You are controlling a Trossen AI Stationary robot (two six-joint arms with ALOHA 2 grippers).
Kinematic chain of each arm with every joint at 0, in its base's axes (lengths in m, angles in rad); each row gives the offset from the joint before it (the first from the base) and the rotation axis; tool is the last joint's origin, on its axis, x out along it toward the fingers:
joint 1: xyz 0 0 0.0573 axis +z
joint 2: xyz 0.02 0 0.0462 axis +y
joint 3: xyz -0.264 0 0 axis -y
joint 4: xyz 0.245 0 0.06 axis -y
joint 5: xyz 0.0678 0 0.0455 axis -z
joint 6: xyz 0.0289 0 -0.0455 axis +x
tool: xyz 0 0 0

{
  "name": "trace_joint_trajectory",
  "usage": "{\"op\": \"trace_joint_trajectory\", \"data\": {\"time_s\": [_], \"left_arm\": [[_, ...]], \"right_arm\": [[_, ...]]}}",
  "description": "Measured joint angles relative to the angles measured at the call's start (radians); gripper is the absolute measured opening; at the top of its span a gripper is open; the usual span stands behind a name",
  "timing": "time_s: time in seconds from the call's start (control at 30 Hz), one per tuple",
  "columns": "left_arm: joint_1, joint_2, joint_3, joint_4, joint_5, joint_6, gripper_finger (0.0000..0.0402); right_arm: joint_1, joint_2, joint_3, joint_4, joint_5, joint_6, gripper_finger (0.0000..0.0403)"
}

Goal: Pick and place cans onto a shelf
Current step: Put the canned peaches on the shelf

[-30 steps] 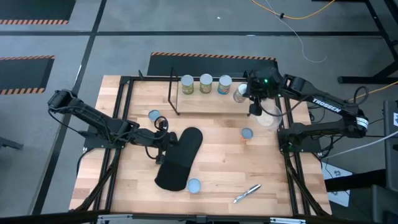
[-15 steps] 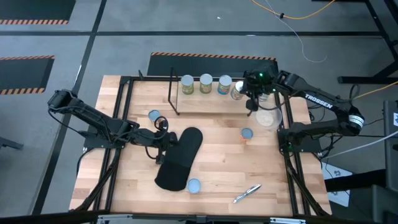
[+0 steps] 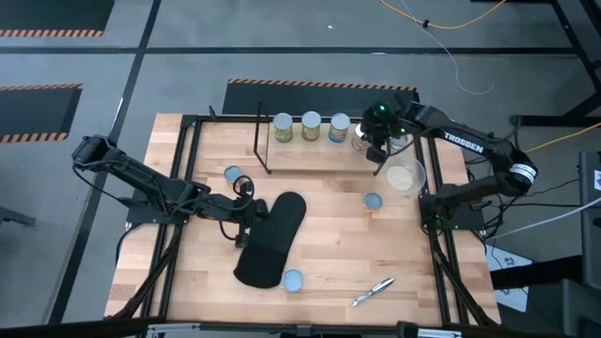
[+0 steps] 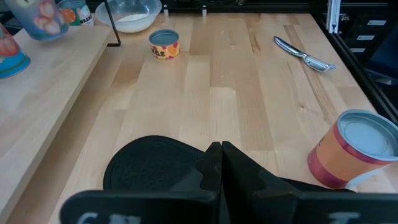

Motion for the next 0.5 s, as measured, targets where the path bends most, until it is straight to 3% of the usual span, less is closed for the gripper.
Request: {"op": "trace_joint_trajectory", "data": {"time_s": [0.5], "left_arm": [[0.0, 0.0, 0.0, 0.0, 0.0, 0.0, 0.0001]], "right_arm": [[-0.085, 0.052, 0.0, 0.056, -0.003, -0.055, 0.0006]]}}
